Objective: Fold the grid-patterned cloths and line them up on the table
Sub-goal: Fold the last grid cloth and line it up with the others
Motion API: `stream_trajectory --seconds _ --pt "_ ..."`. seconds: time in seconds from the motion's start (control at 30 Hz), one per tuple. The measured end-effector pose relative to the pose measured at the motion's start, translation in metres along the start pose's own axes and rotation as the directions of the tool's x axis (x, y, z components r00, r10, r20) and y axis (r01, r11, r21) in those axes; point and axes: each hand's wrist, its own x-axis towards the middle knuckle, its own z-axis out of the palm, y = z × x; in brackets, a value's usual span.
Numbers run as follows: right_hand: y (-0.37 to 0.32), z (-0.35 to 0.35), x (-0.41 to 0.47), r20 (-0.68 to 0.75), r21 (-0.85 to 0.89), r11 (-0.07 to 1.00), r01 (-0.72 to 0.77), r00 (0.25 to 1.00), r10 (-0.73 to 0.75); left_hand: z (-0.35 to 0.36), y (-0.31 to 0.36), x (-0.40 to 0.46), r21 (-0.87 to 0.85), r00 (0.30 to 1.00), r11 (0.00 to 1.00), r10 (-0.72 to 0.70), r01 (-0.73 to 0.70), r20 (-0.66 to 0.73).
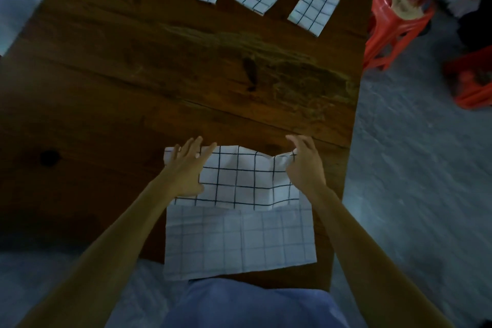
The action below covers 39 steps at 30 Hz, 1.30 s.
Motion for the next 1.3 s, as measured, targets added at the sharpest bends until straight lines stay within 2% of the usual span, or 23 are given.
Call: stream_trajectory --seconds 0.07,0.17,0.23,0.43,0.57,0.67,0.73,0.8,0.87,0.93,1.0,1.03,1.1,1.17,1.23,1.3 --pt "0.004 0.004 -0.003 0.005 0.023 1.000 0.010 1.000 -0.010 0.011 0.000 -0.004 0.032 0.996 0.996 0.076 -0.078 0.041" --pt "-0.002 0.008 -0.009 0.004 0.181 0.972 -0.151 0.988 0.153 0.023 0.013 -0.007 0.013 0.986 0.987 0.162 -0.162 0.045" --pt "-0.008 0.011 -0.011 0.024 0.244 0.949 -0.198 0.980 0.198 0.029 0.027 -0.006 0.001 0.984 0.985 0.175 -0.175 0.016" --pt "-0.014 0.009 -0.011 0.014 0.438 0.880 -0.183 0.980 0.197 0.041 0.063 -0.007 0.051 0.988 0.990 0.133 -0.129 -0.080" --pt "-0.014 0.001 -0.013 0.092 0.670 0.688 -0.279 0.951 0.297 0.043 0.080 -0.016 0.038 0.977 0.999 0.029 -0.022 -0.211" --pt "-0.013 -0.007 -0.017 0.169 0.758 0.551 -0.350 0.921 0.352 0.045 0.086 -0.021 0.003 0.953 1.000 -0.012 0.014 -0.302" --pt "-0.008 -0.015 -0.019 0.222 0.796 0.462 -0.391 0.898 0.379 0.048 0.085 -0.027 -0.039 0.930 0.999 -0.017 0.002 -0.367" --pt "0.000 -0.023 -0.023 0.236 0.799 0.448 -0.402 0.894 0.380 0.049 0.085 -0.034 -0.089 0.888 0.995 0.002 -0.048 -0.459" --pt "0.010 -0.029 -0.026 0.206 0.752 0.537 -0.382 0.910 0.359 0.040 0.089 -0.044 -0.081 0.880 0.995 0.017 -0.063 -0.474" --pt "0.019 -0.033 -0.029 0.142 0.631 0.698 -0.340 0.934 0.327 0.023 0.096 -0.056 0.001 0.920 0.998 0.056 -0.061 -0.388" --pt "0.025 -0.040 -0.030 0.138 0.338 0.899 -0.278 0.960 0.244 0.003 0.103 -0.068 0.072 0.961 0.994 0.103 -0.087 -0.256" --pt "0.027 -0.044 -0.031 0.209 0.120 0.963 -0.242 0.954 0.214 -0.006 0.108 -0.074 0.105 0.975 0.989 0.122 -0.104 -0.187" --pt "0.028 -0.052 -0.033 0.383 -0.243 0.961 -0.133 0.897 0.221 -0.019 0.121 -0.086 0.175 0.991 0.977 0.129 -0.122 -0.029" --pt "0.026 -0.058 -0.038 0.444 -0.414 0.909 -0.038 0.864 0.239 -0.018 0.138 -0.096 0.248 0.988 0.960 0.101 -0.127 0.114" --pt "0.023 -0.057 -0.042 0.406 -0.463 0.885 0.055 0.900 0.156 -0.004 0.153 -0.099 0.276 0.976 0.953 0.070 -0.127 0.206" --pt "0.017 -0.046 -0.050 0.384 -0.352 0.926 0.135 0.923 0.011 0.013 0.162 -0.101 0.269 0.955 0.956 0.035 -0.118 0.295"
